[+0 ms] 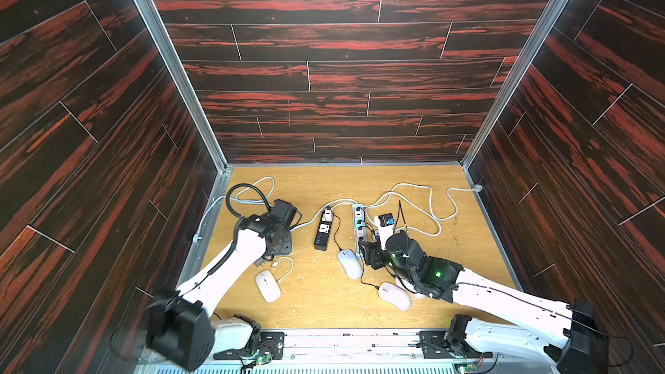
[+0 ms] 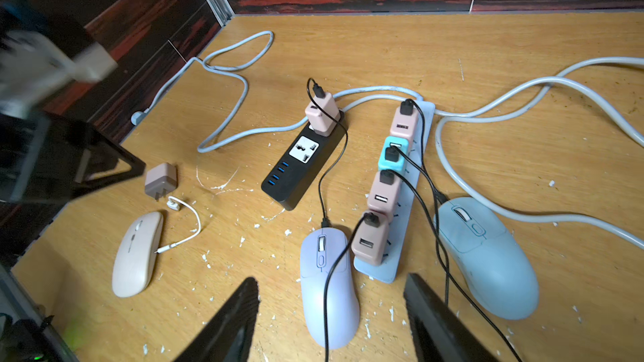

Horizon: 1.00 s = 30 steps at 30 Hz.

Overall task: Unplug the wireless mouse
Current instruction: Place the power cord at the center of the board, then pick up the mouse from the center of the board.

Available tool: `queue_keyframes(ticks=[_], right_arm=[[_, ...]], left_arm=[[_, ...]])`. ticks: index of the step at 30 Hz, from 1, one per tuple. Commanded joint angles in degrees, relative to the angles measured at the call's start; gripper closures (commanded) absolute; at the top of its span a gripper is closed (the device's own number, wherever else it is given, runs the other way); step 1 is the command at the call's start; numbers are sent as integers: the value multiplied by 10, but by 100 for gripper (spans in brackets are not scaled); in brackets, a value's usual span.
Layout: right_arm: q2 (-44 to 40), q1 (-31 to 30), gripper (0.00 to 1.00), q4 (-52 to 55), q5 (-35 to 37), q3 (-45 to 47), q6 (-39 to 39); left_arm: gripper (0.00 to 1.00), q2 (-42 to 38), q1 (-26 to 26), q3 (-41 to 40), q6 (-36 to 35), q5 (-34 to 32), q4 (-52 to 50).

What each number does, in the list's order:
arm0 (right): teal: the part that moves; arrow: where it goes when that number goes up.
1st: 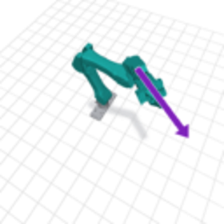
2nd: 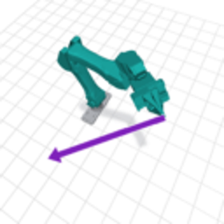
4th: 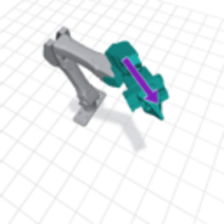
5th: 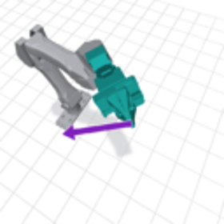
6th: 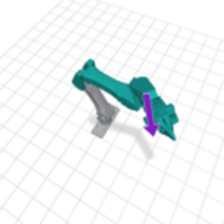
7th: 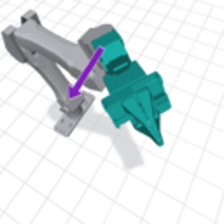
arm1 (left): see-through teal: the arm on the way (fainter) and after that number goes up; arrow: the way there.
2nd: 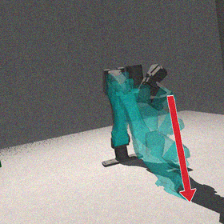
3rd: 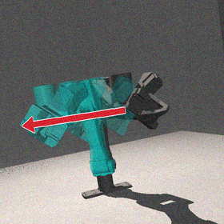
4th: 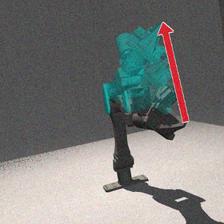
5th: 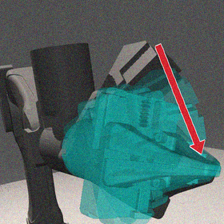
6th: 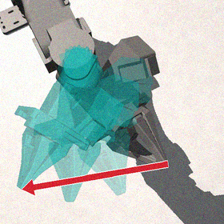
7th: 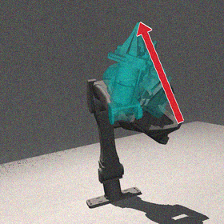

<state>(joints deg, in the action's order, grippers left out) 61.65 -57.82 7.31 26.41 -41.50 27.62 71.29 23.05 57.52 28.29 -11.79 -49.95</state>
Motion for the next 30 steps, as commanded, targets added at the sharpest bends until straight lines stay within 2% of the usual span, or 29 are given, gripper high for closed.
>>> queue_keyframes(ticks=[1,6,8,10,13,16,21,30], right_arm=[[-10,1,31,24,12,7,3],[5,2,31,58,2,-8,9],[28,2,31,71,-46,-34,-12],[66,0,31,94,-109,-74,-37],[122,-23,31,117,-125,-119,-52],[186,-25,31,124,-150,-150,-36],[287,-23,31,155,-134,-207,-10],[377,4,25,193,-136,-252,30]], left_arm=[[49,-41,13,-29,-1,56,90],[47,-42,49,-56,12,58,165],[47,-37,58,-68,19,60,208],[47,-42,63,-90,34,70,248],[48,-63,65,-131,65,89,317],[47,-90,65,-161,100,78,347],[44,-152,59,-198,146,30,346],[25,-240,35,-221,143,19,301]])
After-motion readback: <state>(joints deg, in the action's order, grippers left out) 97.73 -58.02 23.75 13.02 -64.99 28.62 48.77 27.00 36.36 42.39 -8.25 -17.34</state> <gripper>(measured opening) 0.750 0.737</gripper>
